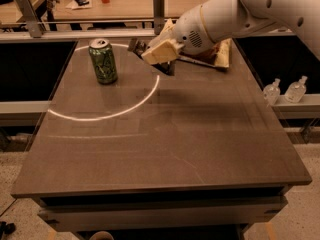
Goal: Move rxbar chocolate near green can
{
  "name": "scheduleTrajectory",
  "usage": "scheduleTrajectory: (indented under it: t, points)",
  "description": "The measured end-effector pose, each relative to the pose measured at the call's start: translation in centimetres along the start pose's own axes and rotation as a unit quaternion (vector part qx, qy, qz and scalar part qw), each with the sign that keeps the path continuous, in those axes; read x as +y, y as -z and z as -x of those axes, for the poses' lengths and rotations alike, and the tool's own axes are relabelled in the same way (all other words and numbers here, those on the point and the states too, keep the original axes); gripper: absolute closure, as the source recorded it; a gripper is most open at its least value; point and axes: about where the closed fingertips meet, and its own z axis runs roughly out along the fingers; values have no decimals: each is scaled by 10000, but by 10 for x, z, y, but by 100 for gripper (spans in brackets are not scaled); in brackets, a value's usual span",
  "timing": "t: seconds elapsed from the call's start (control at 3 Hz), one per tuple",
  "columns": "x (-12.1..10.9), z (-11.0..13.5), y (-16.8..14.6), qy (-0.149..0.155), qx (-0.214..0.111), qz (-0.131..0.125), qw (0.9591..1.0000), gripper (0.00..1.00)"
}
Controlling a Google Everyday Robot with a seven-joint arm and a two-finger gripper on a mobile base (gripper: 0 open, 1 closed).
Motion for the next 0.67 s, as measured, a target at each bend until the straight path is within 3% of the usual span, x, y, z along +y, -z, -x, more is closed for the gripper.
scheduleTrajectory:
  t: [0.67]
  points:
    - [9,19,-62,188,83,447,9988,100]
